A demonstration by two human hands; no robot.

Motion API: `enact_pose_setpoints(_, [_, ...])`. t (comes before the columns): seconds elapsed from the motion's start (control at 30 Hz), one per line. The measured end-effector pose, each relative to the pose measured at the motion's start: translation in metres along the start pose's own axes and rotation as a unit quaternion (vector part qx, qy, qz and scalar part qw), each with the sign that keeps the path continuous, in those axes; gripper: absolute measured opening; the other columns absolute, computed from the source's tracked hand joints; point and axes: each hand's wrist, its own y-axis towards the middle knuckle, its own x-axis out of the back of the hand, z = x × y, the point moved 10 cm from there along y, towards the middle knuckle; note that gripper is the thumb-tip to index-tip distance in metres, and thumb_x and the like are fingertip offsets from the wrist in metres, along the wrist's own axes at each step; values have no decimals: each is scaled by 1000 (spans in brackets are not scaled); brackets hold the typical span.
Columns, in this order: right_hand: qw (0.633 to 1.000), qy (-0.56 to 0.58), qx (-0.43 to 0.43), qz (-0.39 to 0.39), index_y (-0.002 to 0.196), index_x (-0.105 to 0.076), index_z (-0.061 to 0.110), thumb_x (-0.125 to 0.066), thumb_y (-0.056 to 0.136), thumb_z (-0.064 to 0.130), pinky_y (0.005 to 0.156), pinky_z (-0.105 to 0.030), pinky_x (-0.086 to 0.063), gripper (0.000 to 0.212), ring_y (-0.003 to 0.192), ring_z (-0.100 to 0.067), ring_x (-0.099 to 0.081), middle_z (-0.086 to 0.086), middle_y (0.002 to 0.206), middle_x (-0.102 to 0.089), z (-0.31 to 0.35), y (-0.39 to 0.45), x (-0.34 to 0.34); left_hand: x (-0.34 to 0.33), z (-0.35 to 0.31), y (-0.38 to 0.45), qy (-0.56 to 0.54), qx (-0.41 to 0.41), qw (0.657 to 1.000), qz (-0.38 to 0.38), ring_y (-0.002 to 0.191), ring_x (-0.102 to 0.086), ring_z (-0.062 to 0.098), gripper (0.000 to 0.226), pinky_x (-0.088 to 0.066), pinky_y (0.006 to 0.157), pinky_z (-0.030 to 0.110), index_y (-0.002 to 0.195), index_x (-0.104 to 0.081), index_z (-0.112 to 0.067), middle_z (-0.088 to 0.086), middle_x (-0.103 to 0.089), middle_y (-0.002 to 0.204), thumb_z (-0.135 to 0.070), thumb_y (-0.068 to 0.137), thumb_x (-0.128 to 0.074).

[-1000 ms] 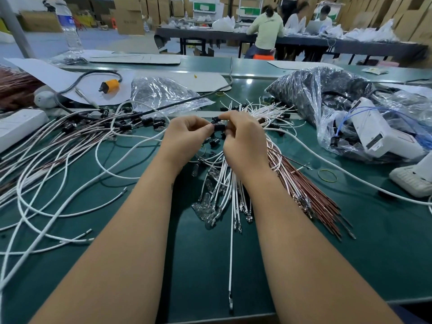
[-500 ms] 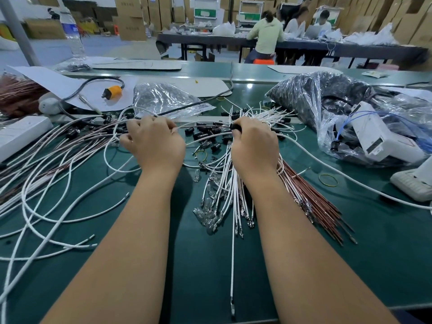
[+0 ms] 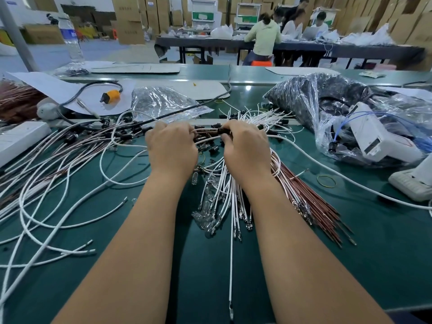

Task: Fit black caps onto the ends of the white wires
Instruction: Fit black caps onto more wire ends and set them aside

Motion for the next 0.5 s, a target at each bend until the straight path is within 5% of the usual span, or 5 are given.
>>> enact_pose_setpoints(0.13, [999, 36, -6, 14, 108, -63, 14, -55, 95, 15, 84, -30, -38, 16, 88, -15, -53, 0, 99, -66, 0, 0, -3, -4, 4, -2, 2, 11, 1000, 18, 99, -52, 31, 21, -28, 79, 36, 102, -67, -15, 8, -67, 95, -16, 90, -50])
enact_pose_setpoints(0.27, [997, 78, 6, 28, 108, -65, 12, -57, 93, 15, 79, -32, -43, 17, 90, -19, -56, -3, 99, -67, 6, 0, -7, -8, -26, -6, -192, -75, 977, 56, 84, -59, 25, 14, -43, 73, 32, 100, -68, -10, 7, -69, 92, -14, 91, -58])
enact_pose_setpoints(0.5, [977, 189, -102, -2, 100, -64, 19, -63, 88, 15, 67, -26, -47, 12, 71, -6, -56, 14, 76, -58, -20, 0, -5, -11, -7, -4, -269, -16, 962, 49, 56, -49, 1, 13, -34, 54, 10, 79, -66, -12, -11, -55, 63, -11, 91, -61])
